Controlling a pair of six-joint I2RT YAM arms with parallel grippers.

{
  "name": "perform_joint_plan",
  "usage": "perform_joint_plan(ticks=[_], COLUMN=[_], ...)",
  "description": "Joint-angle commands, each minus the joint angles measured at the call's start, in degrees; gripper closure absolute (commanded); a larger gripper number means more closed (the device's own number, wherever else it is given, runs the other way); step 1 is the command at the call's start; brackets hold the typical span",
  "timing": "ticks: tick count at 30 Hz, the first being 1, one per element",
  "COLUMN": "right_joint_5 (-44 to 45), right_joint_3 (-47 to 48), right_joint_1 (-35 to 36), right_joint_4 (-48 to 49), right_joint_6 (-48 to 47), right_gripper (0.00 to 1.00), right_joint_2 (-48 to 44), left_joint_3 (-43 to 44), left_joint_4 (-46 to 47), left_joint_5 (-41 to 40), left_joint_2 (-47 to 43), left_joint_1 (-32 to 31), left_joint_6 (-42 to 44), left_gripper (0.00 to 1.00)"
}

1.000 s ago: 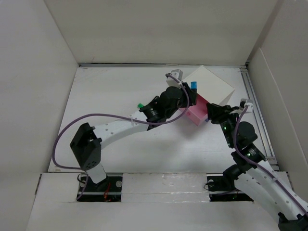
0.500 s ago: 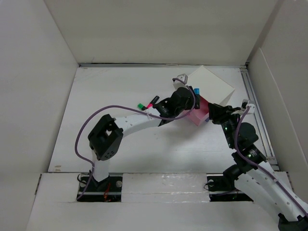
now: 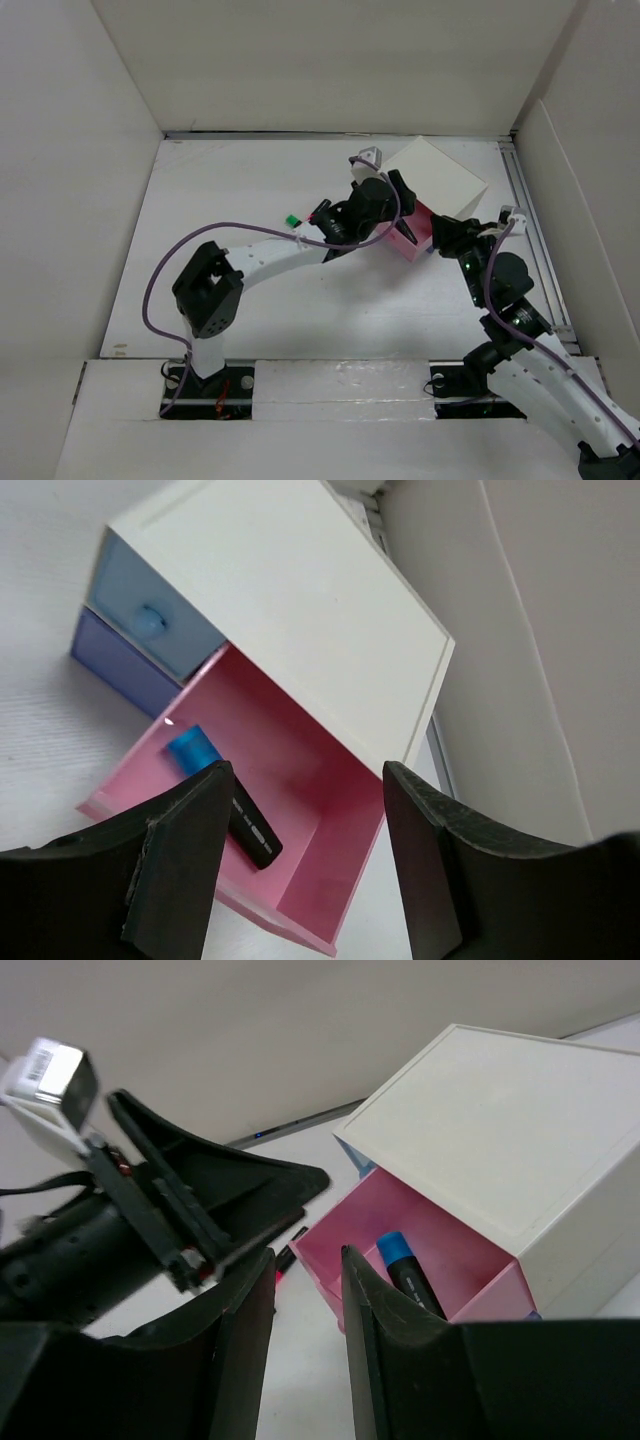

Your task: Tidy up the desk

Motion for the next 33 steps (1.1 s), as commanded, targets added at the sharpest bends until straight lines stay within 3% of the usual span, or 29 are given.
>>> perform_joint_plan(ticks=[1, 8, 10, 15, 19, 26, 33], right_joint_5=[-0.6, -1.2, -1.8, -2.5, -3.4, -4.2, -3.9], right_joint_3=[0.7, 0.4, 0.4, 0.6, 0.6, 0.9, 0.9], right_joint_1=[0.4, 0.4, 0.4, 0.4, 0.4, 0.4, 0.4], right_joint_4=[1.1, 1.9, 2.3, 2.6, 3.0, 3.4, 3.5], right_joint_6=[0.3, 0.3, 0.4, 0.4, 0.4, 0.2, 0.2], right_gripper=[0.62, 0.62, 0.62, 0.62, 0.62, 0.62, 0.61], right_joint_2=[0.5, 1.2, 1.9, 2.9, 3.4, 4.6, 5.2], left_joint_3=[-1.9, -14.8, -18.0, -16.1, -10.0, -10.5, -10.0], left_joint_4=[0.5, -5.7, -8.9, -13.9, -17.9, -15.9, -17.0], left_joint_5=[-6.9, -8.5, -4.7, -5.4, -4.9, -5.6, -6.9], left_joint_2=[-9.0, -14.2, -12.1, -4.1, 3.5, 5.8, 8.2], left_joint_1=[0.9, 11.7, 16.2, 19.9, 19.9, 20.4, 20.9], left_joint_6=[3.4, -4.7, -6.4, -5.8, -3.6, -3.0, -2.6], left_gripper=[0.43, 0.52, 0.51, 0.44, 0.42, 0.43, 0.53])
